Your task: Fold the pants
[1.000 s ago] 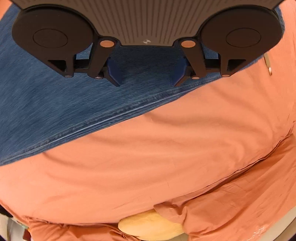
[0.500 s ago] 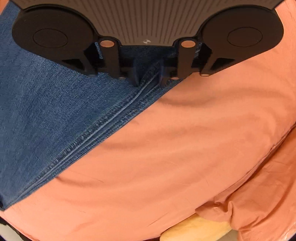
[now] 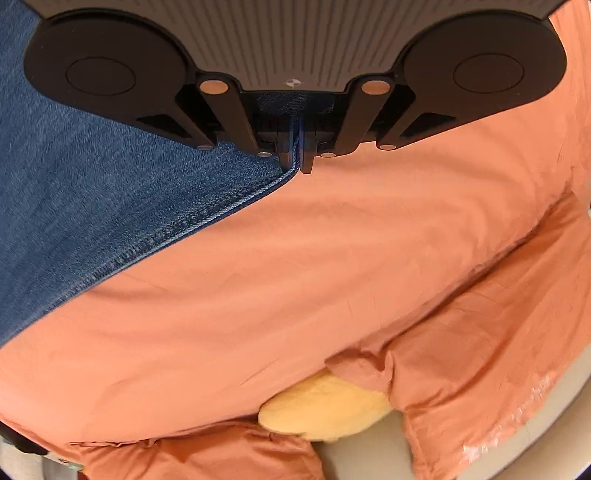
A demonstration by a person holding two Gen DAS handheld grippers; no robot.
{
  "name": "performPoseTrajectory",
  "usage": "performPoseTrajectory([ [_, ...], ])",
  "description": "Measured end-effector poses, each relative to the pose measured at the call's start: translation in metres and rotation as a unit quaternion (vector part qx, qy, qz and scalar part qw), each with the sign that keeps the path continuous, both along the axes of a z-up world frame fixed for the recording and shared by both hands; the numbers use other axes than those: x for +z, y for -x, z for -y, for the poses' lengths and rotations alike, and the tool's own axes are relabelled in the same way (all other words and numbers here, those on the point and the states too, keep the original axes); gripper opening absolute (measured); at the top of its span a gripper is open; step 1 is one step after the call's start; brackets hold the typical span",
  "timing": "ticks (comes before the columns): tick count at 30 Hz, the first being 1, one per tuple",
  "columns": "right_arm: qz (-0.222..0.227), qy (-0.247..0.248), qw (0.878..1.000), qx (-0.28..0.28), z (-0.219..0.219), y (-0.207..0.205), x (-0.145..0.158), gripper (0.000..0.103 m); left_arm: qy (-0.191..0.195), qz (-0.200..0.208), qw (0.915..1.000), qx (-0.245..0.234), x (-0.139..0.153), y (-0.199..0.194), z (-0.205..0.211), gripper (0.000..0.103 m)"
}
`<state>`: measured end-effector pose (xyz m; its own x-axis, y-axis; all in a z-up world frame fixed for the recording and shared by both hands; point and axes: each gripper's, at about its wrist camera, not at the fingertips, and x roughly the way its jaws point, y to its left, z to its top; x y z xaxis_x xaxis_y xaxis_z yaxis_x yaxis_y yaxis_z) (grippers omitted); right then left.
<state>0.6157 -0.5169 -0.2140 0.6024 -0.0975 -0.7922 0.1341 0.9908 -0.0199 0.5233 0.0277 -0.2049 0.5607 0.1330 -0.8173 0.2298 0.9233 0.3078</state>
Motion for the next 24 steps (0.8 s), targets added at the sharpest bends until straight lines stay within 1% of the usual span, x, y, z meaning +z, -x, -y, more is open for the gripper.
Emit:
performPoseTrajectory([
  [1, -0.003, 0.002, 1.000, -0.003, -0.001, -0.003, -0.004, 0.000, 0.002, -0.003, 1.0000, 0.007, -0.004, -0.002, -0.001, 0.003],
  [3, -0.013, 0.008, 1.000, -0.006, -0.004, -0.007, -0.013, 0.001, -0.006, -0.023, 0.9997, 0.005, -0.016, -0.008, 0.003, 0.004],
  [4, -0.019, 0.008, 1.000, -0.007, -0.005, -0.009, -0.018, 0.001, -0.009, -0.025, 0.9996, 0.006, -0.019, -0.009, 0.002, 0.007],
  [5, -0.025, 0.002, 1.000, -0.009, -0.004, -0.010, -0.021, 0.001, -0.011, -0.024, 0.9995, 0.015, -0.020, -0.009, 0.002, 0.017],
  [6, -0.027, -0.006, 1.000, -0.014, -0.002, -0.011, -0.023, 0.004, -0.006, -0.024, 0.9994, 0.024, -0.019, -0.009, -0.001, 0.019],
  [7, -0.024, -0.013, 0.999, -0.020, -0.001, -0.010, -0.022, 0.011, 0.001, -0.023, 0.9992, 0.033, -0.015, -0.007, -0.004, 0.032],
  [8, -0.021, -0.024, 0.999, -0.022, 0.002, -0.008, -0.020, 0.017, 0.008, -0.017, 0.9989, 0.044, -0.010, -0.006, -0.007, 0.054],
  [9, -0.018, -0.028, 0.999, -0.023, 0.003, -0.006, -0.017, 0.032, 0.019, -0.008, 0.9985, 0.050, -0.004, -0.005, -0.010, 0.064],
  [10, -0.014, -0.028, 0.999, -0.022, 0.005, -0.002, -0.012, 0.037, 0.030, -0.001, 0.9980, 0.055, 0.003, -0.003, -0.014, 0.069],
  [12, -0.010, -0.037, 0.999, -0.021, 0.012, 0.007, -0.003, 0.037, 0.049, 0.006, 0.9968, 0.064, 0.016, 0.003, -0.017, 0.069],
  [15, -0.007, -0.079, 0.996, -0.045, 0.030, 0.032, 0.010, 0.038, 0.074, 0.012, 0.9952, 0.063, 0.033, 0.018, -0.014, 0.069],
  [18, -0.005, -0.128, 0.989, -0.079, 0.053, 0.067, 0.018, 0.040, 0.089, -0.007, 0.9946, 0.054, 0.038, 0.029, -0.001, 0.065],
  [21, -0.007, -0.172, 0.978, -0.120, 0.071, 0.100, 0.016, 0.048, 0.103, -0.018, 0.9936, 0.043, 0.038, 0.036, 0.018, 0.064],
  [23, -0.010, -0.205, 0.967, -0.148, 0.080, 0.119, 0.010, 0.048, 0.113, -0.022, 0.9928, 0.033, 0.038, 0.040, 0.031, 0.064],
  [24, -0.013, -0.222, 0.962, -0.159, 0.083, 0.126, 0.006, 0.050, 0.117, -0.023, 0.9925, 0.028, 0.038, 0.045, 0.039, 0.064],
])
